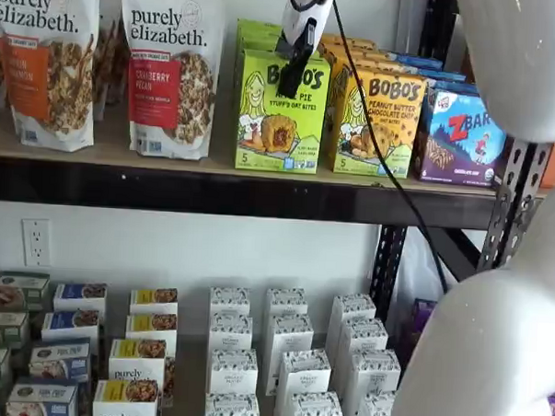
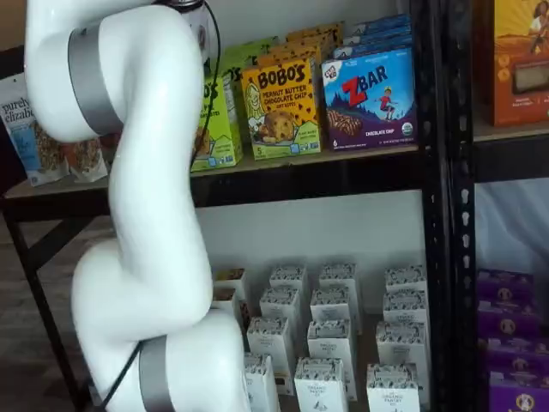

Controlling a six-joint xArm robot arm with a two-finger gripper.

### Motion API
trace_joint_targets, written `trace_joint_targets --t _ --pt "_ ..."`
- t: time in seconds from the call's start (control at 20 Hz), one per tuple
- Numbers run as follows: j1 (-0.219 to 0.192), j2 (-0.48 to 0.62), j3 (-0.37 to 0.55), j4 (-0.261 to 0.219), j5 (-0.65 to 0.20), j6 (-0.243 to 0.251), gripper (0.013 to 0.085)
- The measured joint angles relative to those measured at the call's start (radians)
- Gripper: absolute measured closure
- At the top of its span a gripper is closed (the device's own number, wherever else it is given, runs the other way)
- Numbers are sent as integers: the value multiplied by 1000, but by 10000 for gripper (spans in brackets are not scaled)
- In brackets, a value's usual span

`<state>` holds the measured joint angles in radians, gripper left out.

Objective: Pick the green box on the top shelf, the fourth from the left

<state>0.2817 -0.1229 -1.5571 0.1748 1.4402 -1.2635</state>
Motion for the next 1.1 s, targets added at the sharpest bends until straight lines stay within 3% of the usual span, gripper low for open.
trace_joint_targets --t 0.4,0.6,0.9,1.1 --pt "0 6 -3 -4 -5 -1 130" --pt "-1 6 -1 -2 -10 -2 250" --pt "-4 10 -8 8 -4 -4 370" --pt "-5 17 -22 6 14 -4 370"
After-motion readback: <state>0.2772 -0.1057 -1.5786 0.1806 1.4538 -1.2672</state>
